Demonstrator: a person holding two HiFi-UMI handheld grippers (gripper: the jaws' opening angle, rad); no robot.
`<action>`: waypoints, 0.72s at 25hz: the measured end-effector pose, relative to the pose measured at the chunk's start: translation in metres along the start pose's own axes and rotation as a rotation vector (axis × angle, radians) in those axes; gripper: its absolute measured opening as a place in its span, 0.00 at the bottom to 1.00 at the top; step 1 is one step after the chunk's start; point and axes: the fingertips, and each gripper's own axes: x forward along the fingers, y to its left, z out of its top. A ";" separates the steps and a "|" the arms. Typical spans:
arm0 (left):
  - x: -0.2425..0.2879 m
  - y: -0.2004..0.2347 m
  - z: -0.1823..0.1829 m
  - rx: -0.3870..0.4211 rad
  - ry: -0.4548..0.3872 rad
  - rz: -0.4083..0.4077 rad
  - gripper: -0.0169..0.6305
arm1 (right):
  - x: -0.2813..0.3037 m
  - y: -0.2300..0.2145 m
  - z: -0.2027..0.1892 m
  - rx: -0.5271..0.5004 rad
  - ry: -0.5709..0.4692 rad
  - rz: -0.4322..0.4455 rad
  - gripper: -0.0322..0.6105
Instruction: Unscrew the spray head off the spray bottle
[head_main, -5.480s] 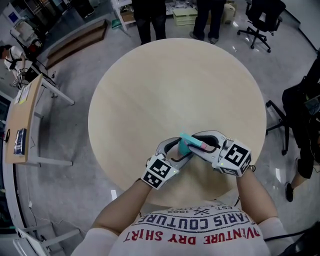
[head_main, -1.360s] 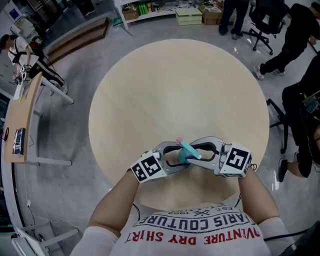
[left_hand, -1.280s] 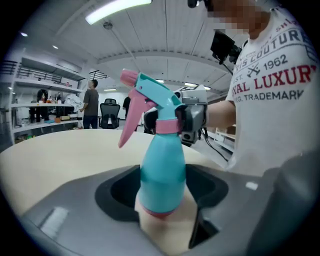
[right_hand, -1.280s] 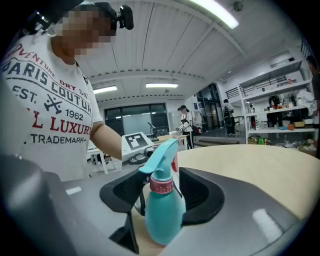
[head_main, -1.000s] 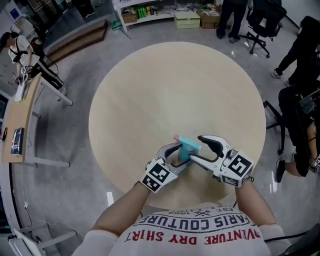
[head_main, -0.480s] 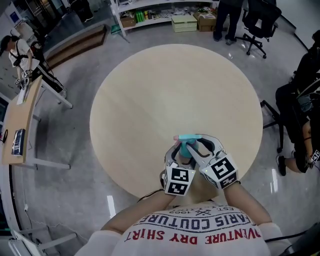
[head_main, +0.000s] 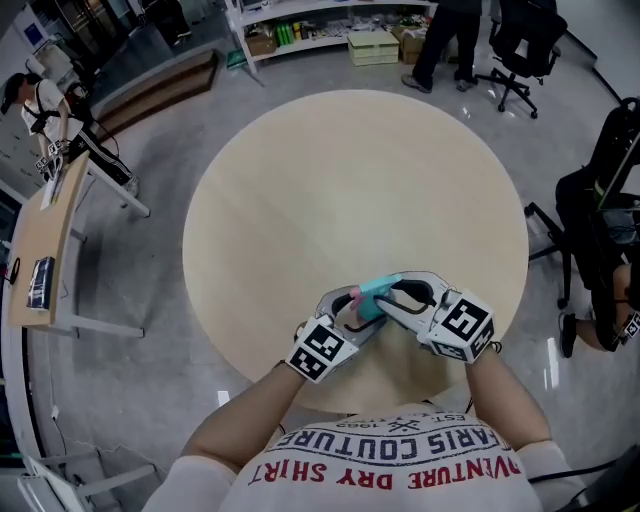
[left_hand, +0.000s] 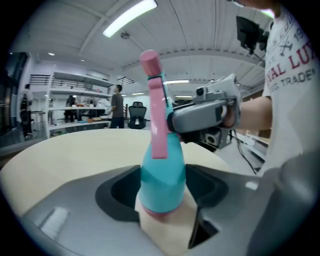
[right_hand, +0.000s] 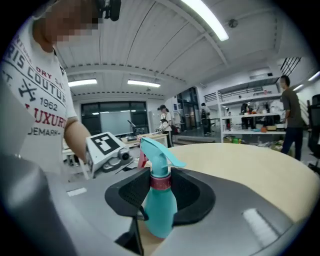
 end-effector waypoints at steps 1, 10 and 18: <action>-0.002 -0.001 0.000 0.031 0.005 -0.058 0.46 | 0.000 0.003 0.001 -0.004 -0.002 0.060 0.25; -0.009 0.003 -0.004 0.125 0.014 -0.222 0.46 | -0.001 0.007 0.013 0.013 -0.038 0.237 0.25; -0.029 0.006 -0.016 0.100 0.009 -0.145 0.46 | -0.015 0.019 0.067 0.104 -0.238 0.154 0.25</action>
